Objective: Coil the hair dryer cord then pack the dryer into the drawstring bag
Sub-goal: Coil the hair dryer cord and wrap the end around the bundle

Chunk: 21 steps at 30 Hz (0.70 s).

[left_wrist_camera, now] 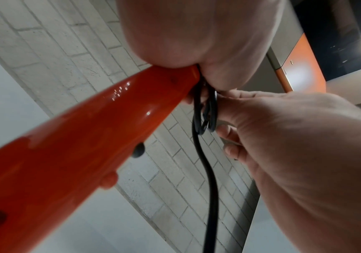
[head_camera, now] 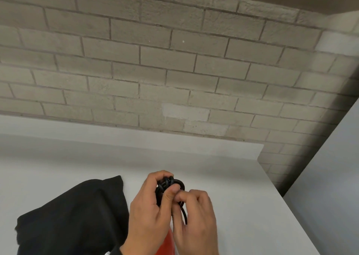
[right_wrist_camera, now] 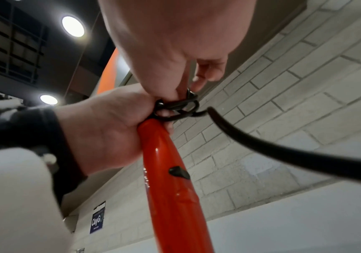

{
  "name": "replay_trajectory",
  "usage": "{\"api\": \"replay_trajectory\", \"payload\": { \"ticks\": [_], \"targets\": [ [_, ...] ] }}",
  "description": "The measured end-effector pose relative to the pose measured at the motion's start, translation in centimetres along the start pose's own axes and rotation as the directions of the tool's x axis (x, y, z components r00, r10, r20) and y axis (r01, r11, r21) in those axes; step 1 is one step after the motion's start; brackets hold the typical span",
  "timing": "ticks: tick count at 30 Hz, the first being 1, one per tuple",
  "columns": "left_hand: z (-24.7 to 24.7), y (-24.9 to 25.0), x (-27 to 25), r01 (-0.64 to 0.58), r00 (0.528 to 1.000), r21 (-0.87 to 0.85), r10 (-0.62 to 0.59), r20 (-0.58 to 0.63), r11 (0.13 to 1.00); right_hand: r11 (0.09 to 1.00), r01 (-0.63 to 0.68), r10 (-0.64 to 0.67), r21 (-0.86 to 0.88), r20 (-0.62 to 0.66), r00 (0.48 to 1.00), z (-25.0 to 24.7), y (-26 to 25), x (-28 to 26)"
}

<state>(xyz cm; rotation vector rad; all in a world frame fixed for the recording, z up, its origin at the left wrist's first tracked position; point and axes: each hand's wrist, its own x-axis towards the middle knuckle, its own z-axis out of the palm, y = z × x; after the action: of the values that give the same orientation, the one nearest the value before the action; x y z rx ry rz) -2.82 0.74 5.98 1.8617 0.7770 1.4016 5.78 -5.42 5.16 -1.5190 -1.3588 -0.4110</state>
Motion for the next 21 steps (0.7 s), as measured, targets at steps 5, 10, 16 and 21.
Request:
{"api": "replay_trajectory", "payload": {
  "ticks": [5,10,16,21],
  "targets": [
    [0.0,0.3,-0.3,-0.010,1.000,-0.024,0.010,-0.005,1.000,0.884,-0.438,0.382,0.161,0.288,0.878,-1.3,-1.1,1.0],
    [-0.2,0.3,-0.4,-0.037,0.999,-0.044,0.037,0.010,0.998,0.470,-0.775,0.455,0.423,0.637,0.623,-4.4,-0.8,4.2],
    [-0.2,0.6,-0.5,-0.110,0.993,-0.050,0.113,0.047,0.993,-0.028,-0.897,0.271,0.442,0.867,0.419,-6.7,1.1,5.6],
    [0.3,0.6,-0.5,-0.177,0.983,0.000,0.177,0.058,0.984,-0.201,-0.889,0.292,0.411,0.892,0.346,-6.7,1.1,5.5]
  ]
}}
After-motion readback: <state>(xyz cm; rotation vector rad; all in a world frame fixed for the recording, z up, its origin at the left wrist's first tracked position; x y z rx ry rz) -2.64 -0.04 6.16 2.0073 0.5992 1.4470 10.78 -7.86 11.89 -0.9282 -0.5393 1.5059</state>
